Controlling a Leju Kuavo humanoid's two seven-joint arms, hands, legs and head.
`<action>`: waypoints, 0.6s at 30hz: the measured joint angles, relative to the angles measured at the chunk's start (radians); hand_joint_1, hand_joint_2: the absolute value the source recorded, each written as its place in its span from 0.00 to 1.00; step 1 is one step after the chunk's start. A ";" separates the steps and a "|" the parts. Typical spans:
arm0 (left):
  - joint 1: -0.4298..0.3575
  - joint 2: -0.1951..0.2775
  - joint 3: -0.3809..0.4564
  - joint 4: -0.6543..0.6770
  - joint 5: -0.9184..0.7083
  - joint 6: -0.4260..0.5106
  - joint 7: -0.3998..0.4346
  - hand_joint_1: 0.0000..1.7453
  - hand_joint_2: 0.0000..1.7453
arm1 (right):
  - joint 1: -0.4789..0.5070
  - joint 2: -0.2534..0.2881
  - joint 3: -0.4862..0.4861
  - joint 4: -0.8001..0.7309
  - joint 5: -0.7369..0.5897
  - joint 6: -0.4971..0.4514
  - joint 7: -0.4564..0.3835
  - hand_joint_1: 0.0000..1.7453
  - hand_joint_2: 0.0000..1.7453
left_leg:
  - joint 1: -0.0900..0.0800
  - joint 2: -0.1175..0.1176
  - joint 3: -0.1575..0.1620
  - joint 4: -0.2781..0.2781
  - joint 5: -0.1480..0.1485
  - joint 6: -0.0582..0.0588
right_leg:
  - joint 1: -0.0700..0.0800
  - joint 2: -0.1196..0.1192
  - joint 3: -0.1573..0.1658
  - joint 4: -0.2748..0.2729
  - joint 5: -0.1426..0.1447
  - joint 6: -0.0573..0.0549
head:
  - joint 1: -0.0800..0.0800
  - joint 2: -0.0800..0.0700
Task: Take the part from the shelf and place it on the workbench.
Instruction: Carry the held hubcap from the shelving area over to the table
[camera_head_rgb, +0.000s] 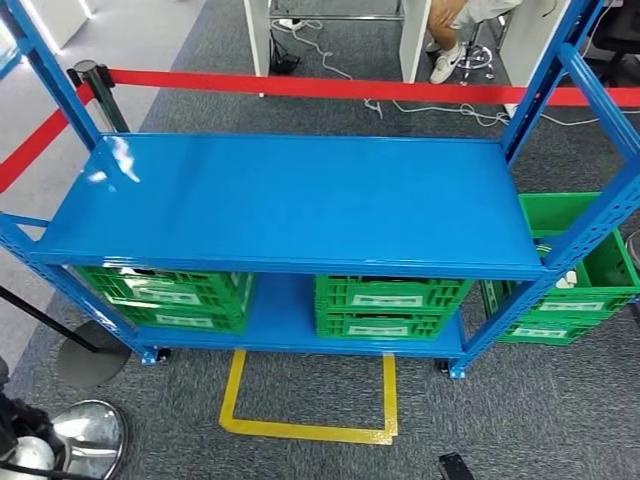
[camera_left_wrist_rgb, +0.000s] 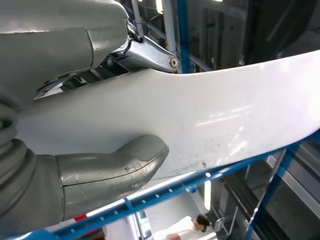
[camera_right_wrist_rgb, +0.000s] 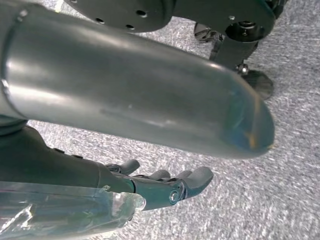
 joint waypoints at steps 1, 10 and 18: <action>0.001 0.000 0.001 -0.001 0.000 0.000 0.000 1.00 1.00 | 0.001 0.000 0.000 0.000 0.000 0.000 0.000 0.00 0.00 | 0.000 0.000 -0.003 -0.002 0.006 0.008 | -0.002 0.000 -0.003 -0.001 0.002 0.007 | 0.000 0.000; 0.003 0.000 0.005 -0.005 0.000 -0.001 0.000 1.00 1.00 | 0.001 -0.005 0.001 0.000 0.001 0.002 0.001 0.00 0.00 | -0.005 0.005 -0.038 -0.004 0.043 0.033 | 0.001 0.000 -0.032 0.186 -0.121 0.015 | 0.005 0.000; 0.002 0.001 0.006 -0.015 -0.001 0.001 0.000 1.00 1.00 | 0.000 -0.007 -0.001 0.000 -0.020 0.057 0.010 0.00 0.00 | -0.006 0.005 -0.065 0.025 0.034 -0.007 | 0.004 0.000 0.073 -0.014 -0.058 -0.028 | 0.000 0.000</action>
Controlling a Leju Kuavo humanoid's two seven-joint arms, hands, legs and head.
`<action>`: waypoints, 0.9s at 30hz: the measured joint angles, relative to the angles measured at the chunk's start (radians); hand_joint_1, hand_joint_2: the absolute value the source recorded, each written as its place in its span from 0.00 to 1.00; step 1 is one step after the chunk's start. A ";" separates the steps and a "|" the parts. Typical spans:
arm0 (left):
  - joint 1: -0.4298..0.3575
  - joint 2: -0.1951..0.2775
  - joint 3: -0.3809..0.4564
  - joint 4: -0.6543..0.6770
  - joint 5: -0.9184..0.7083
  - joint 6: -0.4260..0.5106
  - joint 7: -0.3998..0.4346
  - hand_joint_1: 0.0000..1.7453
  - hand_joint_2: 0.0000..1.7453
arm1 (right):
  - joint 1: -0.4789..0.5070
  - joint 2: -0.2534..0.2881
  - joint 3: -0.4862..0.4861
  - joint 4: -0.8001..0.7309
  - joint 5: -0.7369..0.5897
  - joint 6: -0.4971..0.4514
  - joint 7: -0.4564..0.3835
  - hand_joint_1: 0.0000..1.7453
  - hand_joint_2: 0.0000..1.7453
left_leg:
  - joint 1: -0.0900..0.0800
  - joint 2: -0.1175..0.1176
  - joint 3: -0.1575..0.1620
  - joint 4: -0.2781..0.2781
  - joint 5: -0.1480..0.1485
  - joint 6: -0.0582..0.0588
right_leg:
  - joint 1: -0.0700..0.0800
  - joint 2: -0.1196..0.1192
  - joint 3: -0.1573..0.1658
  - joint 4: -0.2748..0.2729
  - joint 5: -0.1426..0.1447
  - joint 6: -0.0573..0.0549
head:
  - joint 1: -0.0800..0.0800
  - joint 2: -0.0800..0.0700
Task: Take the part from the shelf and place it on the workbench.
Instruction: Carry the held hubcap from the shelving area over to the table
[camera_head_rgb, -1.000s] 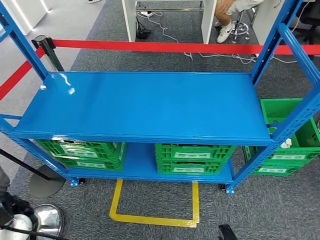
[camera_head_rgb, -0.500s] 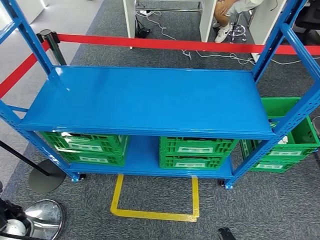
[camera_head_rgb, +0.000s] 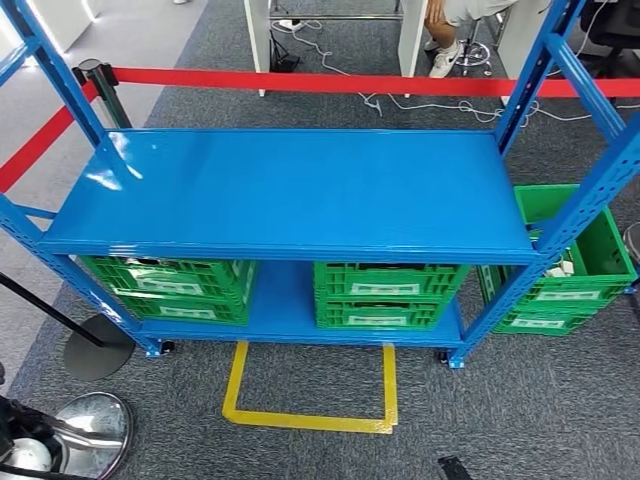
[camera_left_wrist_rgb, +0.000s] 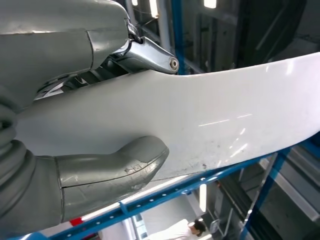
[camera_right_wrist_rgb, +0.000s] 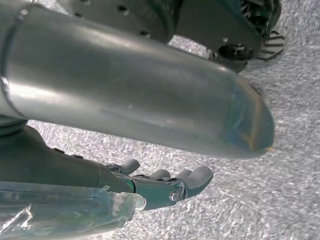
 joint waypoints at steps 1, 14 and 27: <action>0.000 0.001 0.000 -0.003 -0.001 0.001 0.000 1.00 1.00 | 0.000 -0.001 0.000 0.000 0.004 -0.005 -0.002 0.00 0.00 | 0.002 0.000 -0.018 0.042 -0.032 -0.006 | -0.003 -0.001 -0.005 -0.002 0.006 -0.006 | -0.002 0.000; 0.013 0.004 0.001 -0.036 -0.004 0.009 0.000 1.00 1.00 | 0.000 -0.003 0.001 0.000 0.032 -0.072 -0.022 0.00 0.00 | 0.007 -0.003 0.066 -0.037 -0.021 0.012 | -0.002 -0.003 -0.059 0.002 0.048 0.035 | -0.004 0.000; 0.013 0.014 0.009 -0.045 -0.014 0.010 0.000 1.00 1.00 | 0.001 -0.002 0.003 0.000 0.025 0.023 -0.014 0.00 0.00 | 0.000 0.001 0.023 -0.031 0.021 0.014 | 0.001 0.001 0.013 -0.001 -0.017 0.028 | 0.000 0.000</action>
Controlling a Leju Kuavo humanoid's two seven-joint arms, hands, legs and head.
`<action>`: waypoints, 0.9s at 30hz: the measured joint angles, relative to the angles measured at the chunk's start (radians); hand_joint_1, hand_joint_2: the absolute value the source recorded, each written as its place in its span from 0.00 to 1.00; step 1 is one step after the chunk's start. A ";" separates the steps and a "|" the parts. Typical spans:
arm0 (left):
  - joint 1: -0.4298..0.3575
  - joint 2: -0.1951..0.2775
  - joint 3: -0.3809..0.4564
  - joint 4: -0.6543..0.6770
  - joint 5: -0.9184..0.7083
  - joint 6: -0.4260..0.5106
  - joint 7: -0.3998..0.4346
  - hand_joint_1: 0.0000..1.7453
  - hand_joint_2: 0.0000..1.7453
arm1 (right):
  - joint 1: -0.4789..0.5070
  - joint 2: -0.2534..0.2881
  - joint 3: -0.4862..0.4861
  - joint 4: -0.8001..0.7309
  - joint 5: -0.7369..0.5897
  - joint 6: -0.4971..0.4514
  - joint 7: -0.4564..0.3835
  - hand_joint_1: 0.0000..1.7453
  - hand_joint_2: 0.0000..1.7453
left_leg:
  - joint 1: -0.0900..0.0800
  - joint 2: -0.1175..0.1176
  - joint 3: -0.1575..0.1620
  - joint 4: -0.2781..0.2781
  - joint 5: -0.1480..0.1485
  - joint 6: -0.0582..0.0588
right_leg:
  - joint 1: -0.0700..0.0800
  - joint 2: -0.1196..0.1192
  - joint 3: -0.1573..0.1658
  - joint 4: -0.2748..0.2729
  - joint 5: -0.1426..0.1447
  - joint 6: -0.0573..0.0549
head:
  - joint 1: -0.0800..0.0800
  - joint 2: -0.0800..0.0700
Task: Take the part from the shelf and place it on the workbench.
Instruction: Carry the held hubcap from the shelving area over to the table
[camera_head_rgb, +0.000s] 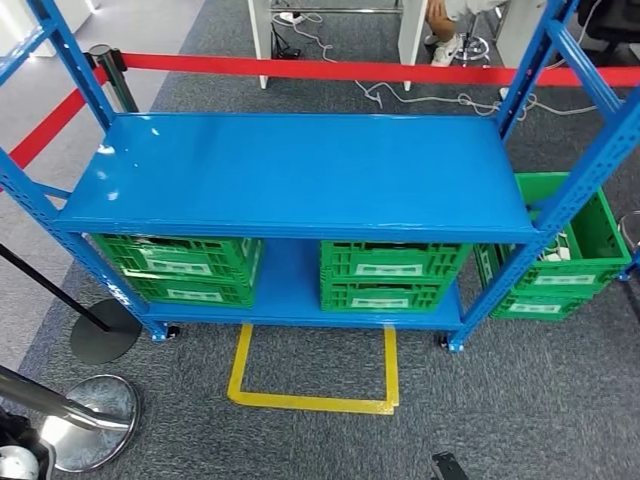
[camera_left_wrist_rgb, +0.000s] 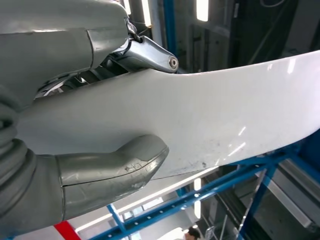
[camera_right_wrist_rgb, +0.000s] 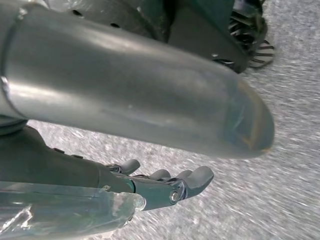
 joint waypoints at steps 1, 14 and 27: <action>-0.002 0.001 0.000 0.000 0.000 0.000 0.000 1.00 1.00 | 0.002 0.000 -0.001 0.000 -0.004 0.007 0.008 0.00 0.00 | 0.001 0.000 -0.003 0.000 0.004 -0.005 | 0.000 0.001 -0.004 0.002 0.005 -0.006 | 0.000 0.000; 0.015 0.008 0.005 -0.011 0.002 0.005 0.000 1.00 1.00 | 0.003 0.003 -0.006 0.000 -0.017 -0.073 -0.068 0.00 0.00 | 0.007 0.000 0.056 0.008 -0.058 -0.024 | 0.000 -0.003 -0.064 0.002 0.061 -0.021 | -0.006 0.000; 0.024 0.014 0.008 -0.016 0.012 0.006 0.000 1.00 1.00 | 0.002 0.002 -0.044 0.002 -0.064 0.059 -0.048 0.00 0.00 | 0.005 0.001 0.010 -0.012 -0.005 0.016 | -0.002 -0.004 -0.064 0.126 -0.035 0.013 | 0.003 0.000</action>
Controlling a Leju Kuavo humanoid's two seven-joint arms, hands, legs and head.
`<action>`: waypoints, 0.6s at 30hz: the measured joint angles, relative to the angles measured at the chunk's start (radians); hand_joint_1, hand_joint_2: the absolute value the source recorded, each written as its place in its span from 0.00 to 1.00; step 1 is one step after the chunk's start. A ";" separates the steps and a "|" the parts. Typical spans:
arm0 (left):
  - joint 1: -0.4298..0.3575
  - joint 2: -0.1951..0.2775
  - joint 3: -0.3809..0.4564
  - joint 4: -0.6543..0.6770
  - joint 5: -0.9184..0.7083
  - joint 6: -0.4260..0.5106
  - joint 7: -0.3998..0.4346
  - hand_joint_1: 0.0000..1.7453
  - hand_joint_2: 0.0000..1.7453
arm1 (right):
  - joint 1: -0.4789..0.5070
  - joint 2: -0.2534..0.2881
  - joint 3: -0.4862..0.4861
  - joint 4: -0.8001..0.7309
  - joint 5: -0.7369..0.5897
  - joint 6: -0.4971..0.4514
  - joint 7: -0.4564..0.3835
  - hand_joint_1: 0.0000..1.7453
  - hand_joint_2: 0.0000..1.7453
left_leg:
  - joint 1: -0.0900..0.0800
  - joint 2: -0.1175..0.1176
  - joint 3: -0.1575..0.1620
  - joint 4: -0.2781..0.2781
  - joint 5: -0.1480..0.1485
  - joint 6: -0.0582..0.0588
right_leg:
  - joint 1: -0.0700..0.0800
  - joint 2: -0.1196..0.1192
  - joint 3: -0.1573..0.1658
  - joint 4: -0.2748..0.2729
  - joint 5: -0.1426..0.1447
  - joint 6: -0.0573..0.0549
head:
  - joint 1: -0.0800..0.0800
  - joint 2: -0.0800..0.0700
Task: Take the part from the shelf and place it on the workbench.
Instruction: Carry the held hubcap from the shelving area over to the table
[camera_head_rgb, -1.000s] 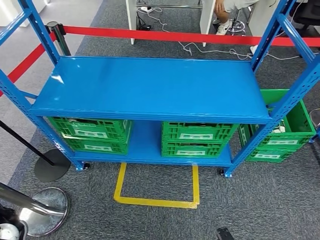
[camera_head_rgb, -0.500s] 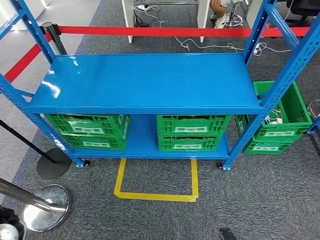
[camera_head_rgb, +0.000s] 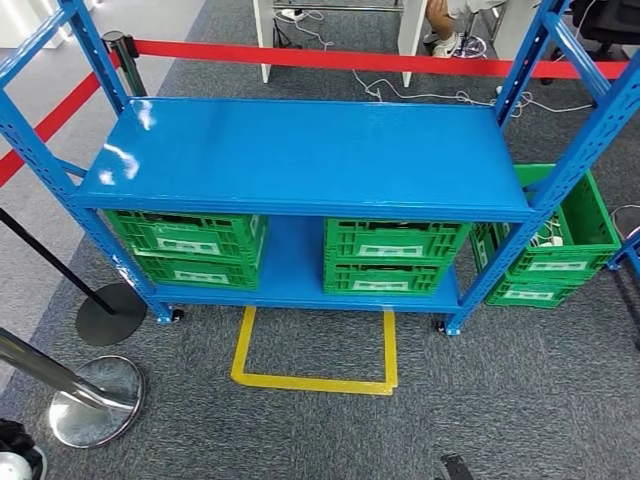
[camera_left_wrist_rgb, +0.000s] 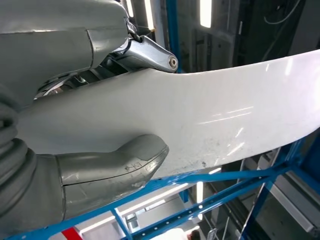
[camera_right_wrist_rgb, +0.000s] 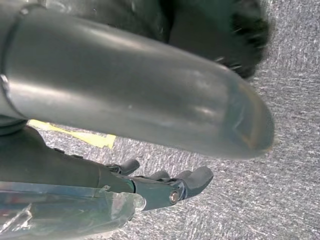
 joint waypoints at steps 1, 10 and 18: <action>0.000 0.000 0.000 0.000 0.001 0.000 0.000 1.00 1.00 | -0.002 0.000 -0.001 0.000 0.002 -0.001 0.001 0.00 0.00 | -0.002 0.000 -0.003 0.002 0.002 -0.004 | 0.000 0.001 0.042 -0.068 0.018 -0.004 | 0.000 0.000; -0.003 0.009 0.001 0.000 0.006 0.000 0.000 1.00 1.00 | -0.003 0.002 -0.008 0.000 0.004 -0.001 0.005 0.00 0.00 | 0.002 0.001 -0.098 0.202 -0.121 -0.050 | 0.001 -0.002 0.040 -0.132 0.064 -0.056 | -0.008 0.000; -0.006 0.014 0.000 0.001 0.010 0.000 0.000 1.00 1.00 | -0.003 0.003 -0.011 0.000 0.004 0.001 0.018 0.00 0.00 | 0.000 0.000 0.058 0.006 -0.057 -0.033 | 0.006 -0.002 -0.005 -0.126 0.102 -0.034 | -0.008 0.000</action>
